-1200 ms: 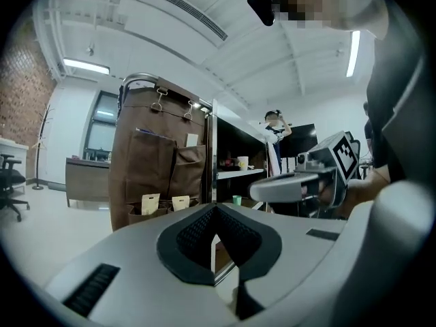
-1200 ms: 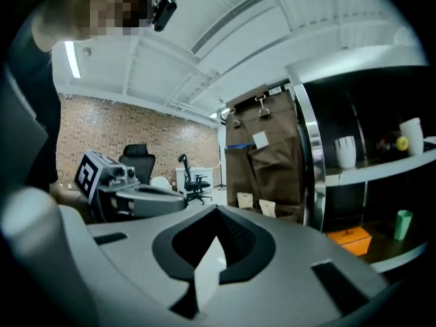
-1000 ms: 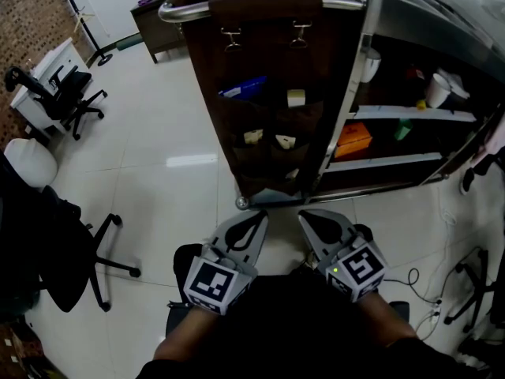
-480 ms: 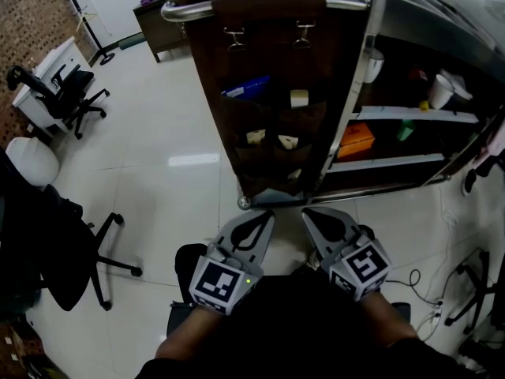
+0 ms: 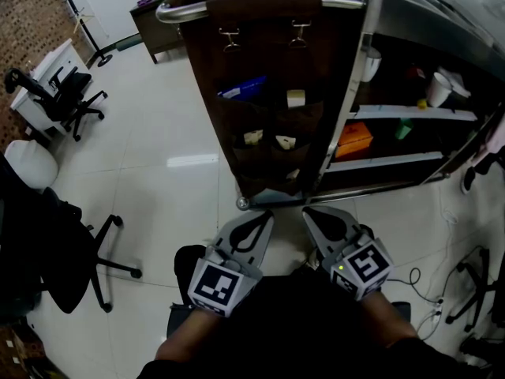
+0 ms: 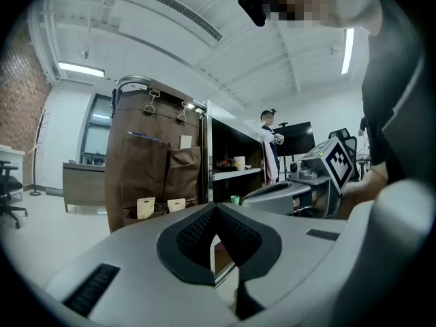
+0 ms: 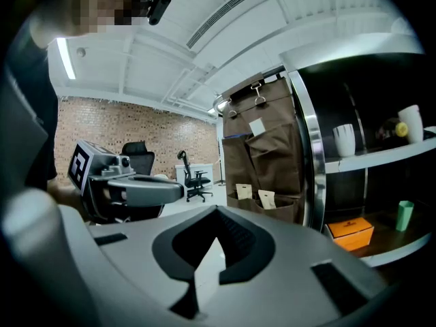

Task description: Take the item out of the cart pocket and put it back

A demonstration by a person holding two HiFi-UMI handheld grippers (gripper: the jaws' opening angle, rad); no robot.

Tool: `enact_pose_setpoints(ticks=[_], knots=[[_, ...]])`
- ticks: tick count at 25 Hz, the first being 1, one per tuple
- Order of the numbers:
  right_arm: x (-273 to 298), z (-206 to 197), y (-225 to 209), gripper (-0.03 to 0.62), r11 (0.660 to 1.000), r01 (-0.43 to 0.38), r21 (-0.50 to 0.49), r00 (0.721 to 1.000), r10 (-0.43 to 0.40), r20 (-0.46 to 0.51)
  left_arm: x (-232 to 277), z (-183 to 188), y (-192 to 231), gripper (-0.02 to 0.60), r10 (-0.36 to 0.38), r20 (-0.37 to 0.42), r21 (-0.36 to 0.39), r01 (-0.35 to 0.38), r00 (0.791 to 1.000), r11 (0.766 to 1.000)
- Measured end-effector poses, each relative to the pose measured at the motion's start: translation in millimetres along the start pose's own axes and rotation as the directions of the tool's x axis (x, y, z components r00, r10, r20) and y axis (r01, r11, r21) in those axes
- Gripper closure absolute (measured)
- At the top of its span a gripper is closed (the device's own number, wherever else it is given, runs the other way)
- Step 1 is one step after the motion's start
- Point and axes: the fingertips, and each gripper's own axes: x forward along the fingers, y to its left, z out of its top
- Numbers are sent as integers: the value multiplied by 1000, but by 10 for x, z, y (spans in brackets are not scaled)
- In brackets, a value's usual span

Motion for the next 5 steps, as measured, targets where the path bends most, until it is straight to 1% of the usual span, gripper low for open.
enact_pose_setpoints(ticks=[5], knots=[[23,-12,34,583,1000,-10,0,1000,10,-1,-19,-8,-5,581,-1,0,-3,1,1000,1000]])
